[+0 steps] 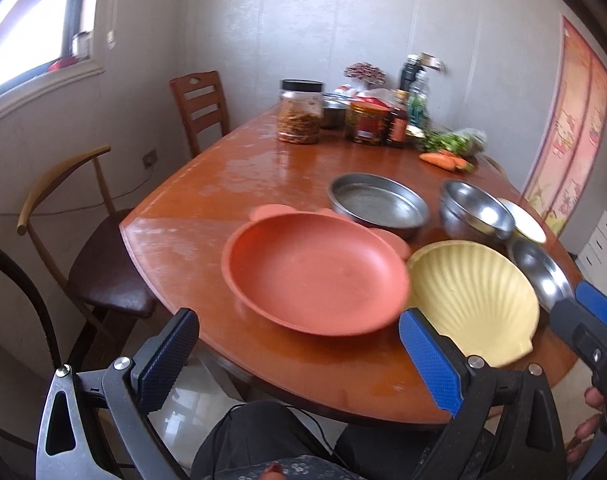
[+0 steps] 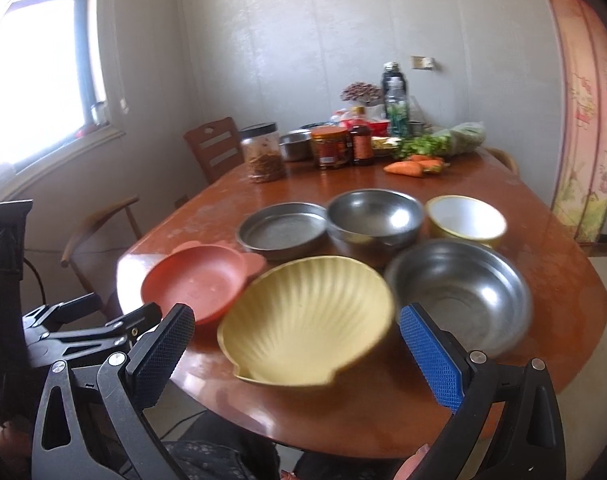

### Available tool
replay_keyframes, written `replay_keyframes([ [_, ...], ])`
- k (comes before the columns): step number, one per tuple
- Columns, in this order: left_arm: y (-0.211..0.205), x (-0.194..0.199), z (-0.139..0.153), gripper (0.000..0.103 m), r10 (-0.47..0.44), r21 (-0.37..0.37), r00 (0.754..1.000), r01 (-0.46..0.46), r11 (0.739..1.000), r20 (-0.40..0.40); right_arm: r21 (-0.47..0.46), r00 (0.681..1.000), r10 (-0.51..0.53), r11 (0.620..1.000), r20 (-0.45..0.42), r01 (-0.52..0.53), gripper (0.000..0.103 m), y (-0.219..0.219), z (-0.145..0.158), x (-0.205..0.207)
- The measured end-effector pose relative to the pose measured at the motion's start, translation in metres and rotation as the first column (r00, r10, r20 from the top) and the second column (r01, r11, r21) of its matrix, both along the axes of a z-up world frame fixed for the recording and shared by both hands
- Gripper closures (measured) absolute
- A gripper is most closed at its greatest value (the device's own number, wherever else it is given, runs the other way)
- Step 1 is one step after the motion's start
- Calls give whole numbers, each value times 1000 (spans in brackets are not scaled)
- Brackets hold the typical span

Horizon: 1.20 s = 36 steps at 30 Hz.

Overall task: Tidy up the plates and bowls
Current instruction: 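Reach the left tool to the orange bear-eared plate and grasp its rim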

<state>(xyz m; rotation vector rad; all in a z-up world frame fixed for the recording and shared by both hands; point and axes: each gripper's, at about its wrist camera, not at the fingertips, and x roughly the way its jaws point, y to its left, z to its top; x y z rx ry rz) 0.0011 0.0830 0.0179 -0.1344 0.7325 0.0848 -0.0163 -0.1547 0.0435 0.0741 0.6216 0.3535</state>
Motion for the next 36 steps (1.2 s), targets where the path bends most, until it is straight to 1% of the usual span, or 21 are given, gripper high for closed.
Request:
replay_keyframes([
  [3, 17, 6, -1, 2, 24, 3, 1000, -24, 1000, -18, -24, 998, 54, 998, -20, -54, 0, 20, 3, 7],
  [5, 28, 12, -3, 2, 34, 1, 999, -34, 999, -38, -41, 994, 97, 994, -52, -100, 0, 36, 2, 13],
  [8, 42, 19, -6, 2, 30, -6, 998, -31, 1000, -55, -18, 984, 143, 989, -111, -146, 0, 52, -3, 23],
  [10, 52, 28, -9, 2, 18, -22, 997, -20, 1000, -79, 3, 973, 156, 987, -168, -158, 0, 62, -10, 33],
  [12, 59, 35, -13, 2, 18, -18, 995, -20, 1000, -99, 7, 965, 154, 988, -210, -156, 0, 68, -16, 42],
  [15, 69, 48, -19, 2, 1, -44, 992, -6, 999, -126, -9, 961, 149, 988, -231, -155, 1, 77, -23, 52],
  [17, 73, 55, -21, 2, -18, -67, 991, 9, 998, -129, -27, 957, 150, 987, -248, -161, 6, 82, -28, 57],
  [18, 75, 59, -22, 3, -21, -75, 991, 11, 997, -135, -21, 953, 158, 985, -257, -169, 6, 85, -30, 59],
  [20, 77, 67, -23, 10, -43, -93, 989, 31, 995, -138, -15, 950, 151, 987, -275, -161, 8, 88, -35, 64],
  [21, 77, 70, -23, 11, -50, -100, 989, 36, 994, -142, -13, 948, 149, 987, -280, -159, 10, 88, -36, 66],
  [23, 76, 77, -25, 18, -69, -102, 987, 54, 993, -147, -17, 941, 153, 986, -301, -166, 30, 91, -40, 71],
  [25, 72, 84, -28, 23, -91, -85, 983, 79, 993, -159, -15, 929, 161, 984, -333, -176, 32, 94, -46, 77],
  [27, 68, 88, -31, 26, -112, -76, 979, 100, 992, -170, -23, 926, 151, 985, -346, -169, 35, 95, -51, 78],
  [28, 66, 90, -32, 30, -121, -75, 977, 109, 991, -178, -24, 925, 154, 985, -346, -173, 37, 96, -52, 79],
  [29, 64, 92, -33, 34, -131, -80, 975, 118, 990, -181, -27, 924, 154, 984, -349, -174, 42, 96, -53, 79],
  [30, 64, 94, -34, 37, -141, -92, 973, 126, 988, -183, -32, 925, 153, 984, -348, -175, 43, 97, -53, 80],
  [32, 62, 97, -35, 47, -168, -125, 968, 146, 981, -186, -39, 928, 160, 982, -335, -184, 44, 99, -53, 81],
  [33, 62, 98, -37, 49, -180, -142, 966, 154, 978, -185, -44, 929, 156, 983, -335, -181, 45, 100, -54, 82],
  [34, 61, 100, -39, 53, -191, -157, 963, 162, 974, -189, -44, 929, 159, 982, -334, -184, 49, 101, -54, 83],
  [35, 61, 100, -40, 54, -191, -156, 963, 162, 974, -190, -45, 927, 163, 981, -337, -189, 54, 102, -55, 84],
  [36, 60, 101, -41, 55, -190, -152, 963, 162, 975, -191, -53, 927, 162, 980, -338, -191, 56, 104, -55, 85],
])
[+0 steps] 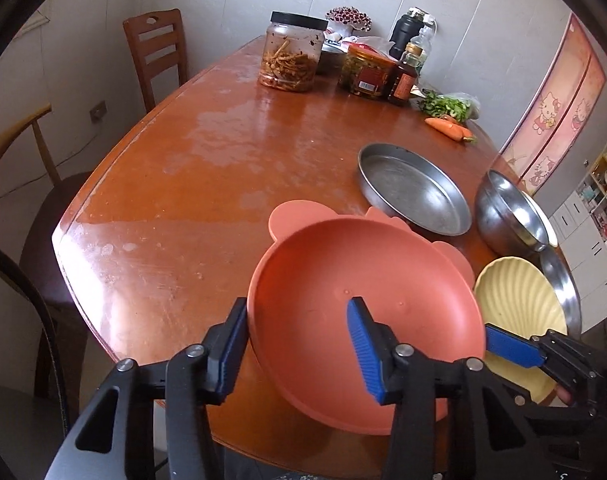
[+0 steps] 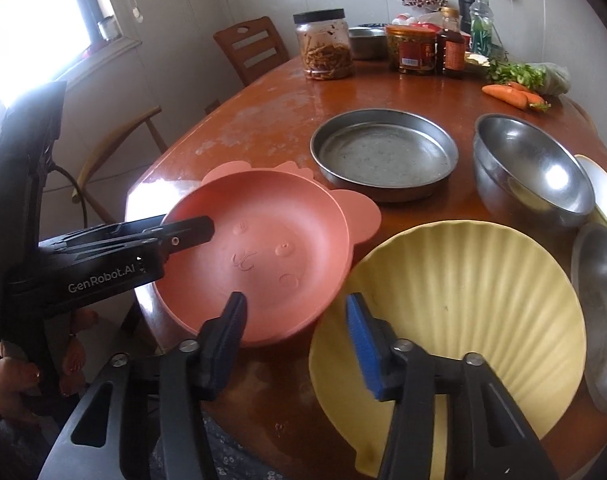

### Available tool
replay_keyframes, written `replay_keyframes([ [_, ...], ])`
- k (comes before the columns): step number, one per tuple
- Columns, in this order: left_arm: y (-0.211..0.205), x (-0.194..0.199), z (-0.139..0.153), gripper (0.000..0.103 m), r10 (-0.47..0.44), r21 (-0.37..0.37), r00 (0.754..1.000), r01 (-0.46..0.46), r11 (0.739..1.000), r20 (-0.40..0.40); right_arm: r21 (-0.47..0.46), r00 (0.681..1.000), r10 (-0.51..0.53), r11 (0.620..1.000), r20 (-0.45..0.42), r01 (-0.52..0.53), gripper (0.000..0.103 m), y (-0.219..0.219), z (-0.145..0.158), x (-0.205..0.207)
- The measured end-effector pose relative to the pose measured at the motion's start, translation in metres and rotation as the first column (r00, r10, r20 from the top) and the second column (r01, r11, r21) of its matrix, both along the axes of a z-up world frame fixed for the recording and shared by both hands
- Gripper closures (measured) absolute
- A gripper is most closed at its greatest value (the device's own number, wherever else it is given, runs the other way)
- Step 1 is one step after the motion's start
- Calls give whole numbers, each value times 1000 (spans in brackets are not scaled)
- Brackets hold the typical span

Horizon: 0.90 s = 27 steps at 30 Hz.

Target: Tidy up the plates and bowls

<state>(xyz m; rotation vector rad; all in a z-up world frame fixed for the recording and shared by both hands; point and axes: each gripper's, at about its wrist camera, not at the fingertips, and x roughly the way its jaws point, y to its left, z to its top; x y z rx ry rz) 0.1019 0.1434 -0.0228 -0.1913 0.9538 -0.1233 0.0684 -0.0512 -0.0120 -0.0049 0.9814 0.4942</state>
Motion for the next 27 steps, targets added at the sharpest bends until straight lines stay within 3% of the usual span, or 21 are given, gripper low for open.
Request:
replay_keyframes([
  [5, 4, -1, 0, 56, -1, -13, 1000, 1, 1000, 2, -28, 1000, 4, 1000, 30, -3, 57, 7, 2, 1],
  [16, 32, 13, 9, 56, 65, 32, 998, -66, 997, 26, -30, 996, 54, 998, 78, -52, 57, 38, 16, 10],
  [27, 47, 31, -1, 56, 103, 52, 995, -104, 993, 16, -33, 995, 97, 995, 40, -95, 56, 63, 0, 18],
])
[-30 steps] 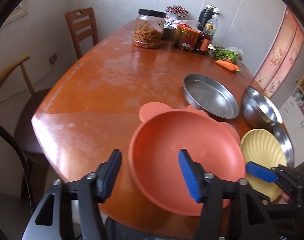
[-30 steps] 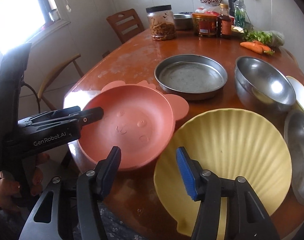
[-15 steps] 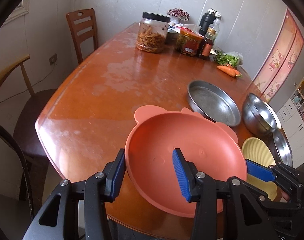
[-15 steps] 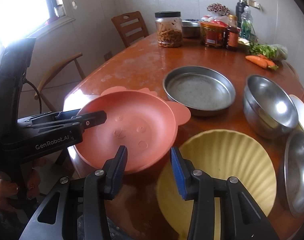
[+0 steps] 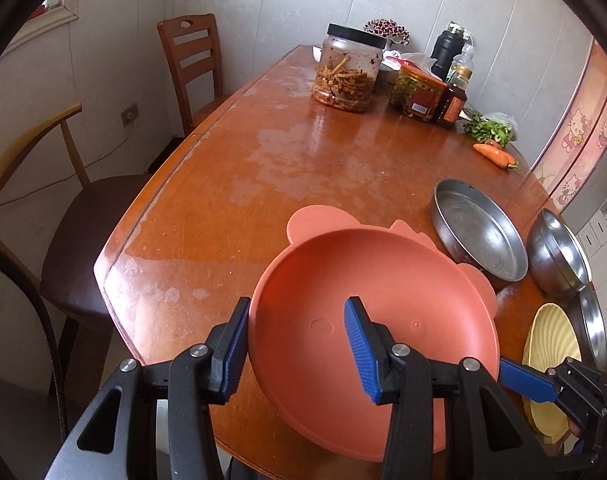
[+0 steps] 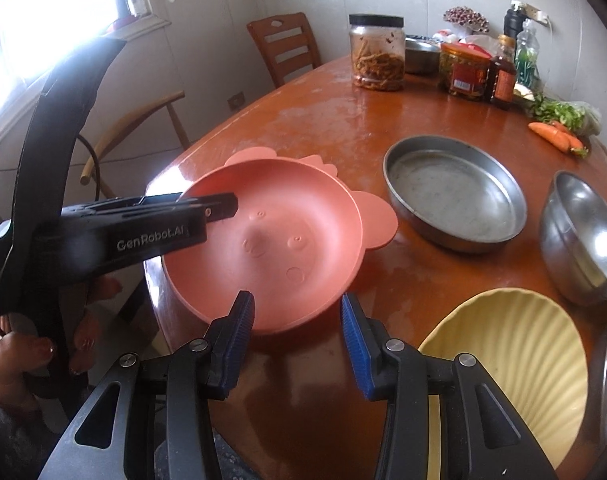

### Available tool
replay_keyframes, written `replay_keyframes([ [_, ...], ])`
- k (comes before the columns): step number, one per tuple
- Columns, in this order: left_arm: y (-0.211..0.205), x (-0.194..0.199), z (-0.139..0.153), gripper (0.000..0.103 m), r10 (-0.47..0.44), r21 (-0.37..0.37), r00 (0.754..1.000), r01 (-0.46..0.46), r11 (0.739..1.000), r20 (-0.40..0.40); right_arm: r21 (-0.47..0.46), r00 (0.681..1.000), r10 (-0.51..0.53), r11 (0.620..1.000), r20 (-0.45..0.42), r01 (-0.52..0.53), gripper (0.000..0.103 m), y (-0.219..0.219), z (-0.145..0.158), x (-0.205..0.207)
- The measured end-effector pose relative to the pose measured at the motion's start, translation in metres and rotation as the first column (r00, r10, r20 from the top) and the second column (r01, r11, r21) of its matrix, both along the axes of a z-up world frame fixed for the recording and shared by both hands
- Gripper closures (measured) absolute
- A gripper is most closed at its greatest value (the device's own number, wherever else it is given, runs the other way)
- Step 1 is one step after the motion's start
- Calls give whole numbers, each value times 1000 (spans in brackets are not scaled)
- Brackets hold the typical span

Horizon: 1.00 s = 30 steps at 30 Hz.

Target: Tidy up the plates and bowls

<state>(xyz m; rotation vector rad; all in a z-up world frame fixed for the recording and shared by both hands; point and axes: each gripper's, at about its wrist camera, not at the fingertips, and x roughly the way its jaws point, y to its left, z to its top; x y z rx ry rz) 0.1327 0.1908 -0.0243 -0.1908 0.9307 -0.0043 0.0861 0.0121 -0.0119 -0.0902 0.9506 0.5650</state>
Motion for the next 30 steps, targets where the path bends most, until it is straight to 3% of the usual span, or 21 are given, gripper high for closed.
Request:
replay_keyframes([
  [11, 3, -1, 0, 56, 20, -5, 1000, -20, 1000, 10, 50, 1000, -2, 999, -11, 2, 56, -5, 1, 0],
  [20, 9, -16, 14, 52, 82, 50, 996, -84, 995, 32, 59, 999, -27, 998, 30, 25, 51, -13, 9, -6],
  [30, -22, -46, 52, 46, 10, 20, 993, -12, 1000, 118, 110, 994, -72, 992, 82, 63, 49, -42, 32, -23],
])
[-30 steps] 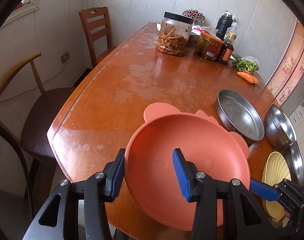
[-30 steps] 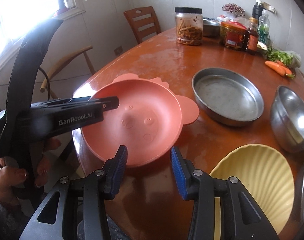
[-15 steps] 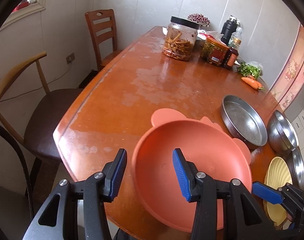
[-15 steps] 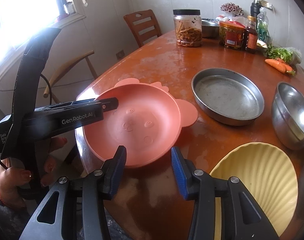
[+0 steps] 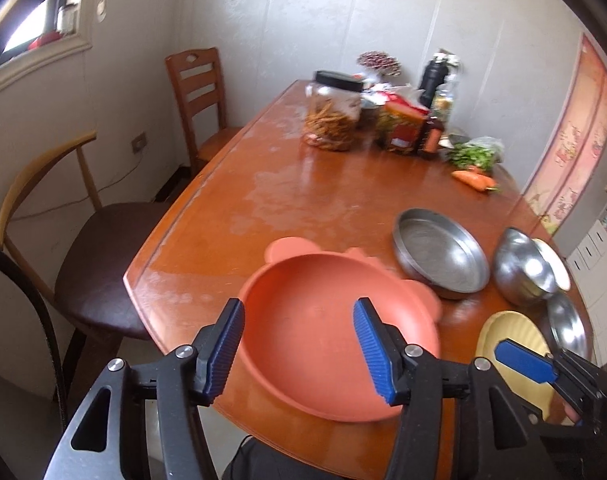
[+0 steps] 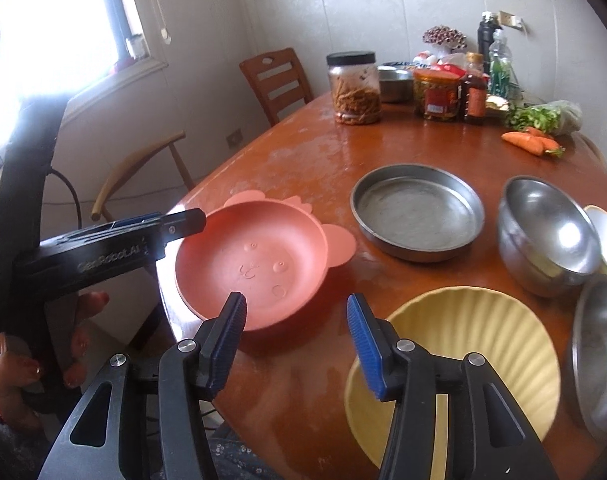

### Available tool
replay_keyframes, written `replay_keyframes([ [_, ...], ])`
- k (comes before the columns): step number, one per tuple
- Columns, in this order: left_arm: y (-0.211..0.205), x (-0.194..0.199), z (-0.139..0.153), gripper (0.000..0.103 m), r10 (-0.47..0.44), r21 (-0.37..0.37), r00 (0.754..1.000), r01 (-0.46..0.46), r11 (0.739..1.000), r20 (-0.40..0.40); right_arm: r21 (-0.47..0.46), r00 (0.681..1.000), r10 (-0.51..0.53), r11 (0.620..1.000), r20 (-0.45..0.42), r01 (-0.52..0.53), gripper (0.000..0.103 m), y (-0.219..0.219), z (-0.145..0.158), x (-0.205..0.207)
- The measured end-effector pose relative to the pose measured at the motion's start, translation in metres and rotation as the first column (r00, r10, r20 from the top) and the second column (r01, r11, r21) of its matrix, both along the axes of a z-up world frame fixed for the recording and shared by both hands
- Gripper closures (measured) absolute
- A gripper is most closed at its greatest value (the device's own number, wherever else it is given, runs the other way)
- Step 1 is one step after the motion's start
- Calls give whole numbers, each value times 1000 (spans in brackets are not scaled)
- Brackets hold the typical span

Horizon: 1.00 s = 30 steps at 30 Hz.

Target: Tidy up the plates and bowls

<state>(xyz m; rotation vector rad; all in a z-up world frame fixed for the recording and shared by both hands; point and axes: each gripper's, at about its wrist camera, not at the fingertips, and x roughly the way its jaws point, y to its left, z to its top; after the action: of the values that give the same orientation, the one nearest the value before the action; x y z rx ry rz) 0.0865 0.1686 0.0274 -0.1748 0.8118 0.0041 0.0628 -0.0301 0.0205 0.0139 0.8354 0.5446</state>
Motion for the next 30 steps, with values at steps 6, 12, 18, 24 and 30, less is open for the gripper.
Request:
replay_keyframes([
  [6, -39, -10, 13, 45, -70, 4, 997, 70, 998, 29, 29, 998, -57, 998, 35, 56, 45, -32, 13, -17],
  [12, -75, -19, 10, 45, -137, 4, 990, 137, 991, 18, 53, 993, -108, 993, 55, 105, 37, -65, 18, -37],
  [18, -111, -24, 1, 45, -210, -6, 978, 210, 978, -2, 69, 985, -169, 984, 41, 166, 36, -99, 13, -55],
  [24, -138, -28, -16, 45, -252, -22, 967, 251, 968, -36, 80, 972, -234, 969, -3, 233, 36, -132, -6, -68],
  [30, -154, -28, -31, 45, -262, -10, 962, 262, 965, -72, 93, 962, -269, 958, -40, 272, 36, -155, -19, -73],
])
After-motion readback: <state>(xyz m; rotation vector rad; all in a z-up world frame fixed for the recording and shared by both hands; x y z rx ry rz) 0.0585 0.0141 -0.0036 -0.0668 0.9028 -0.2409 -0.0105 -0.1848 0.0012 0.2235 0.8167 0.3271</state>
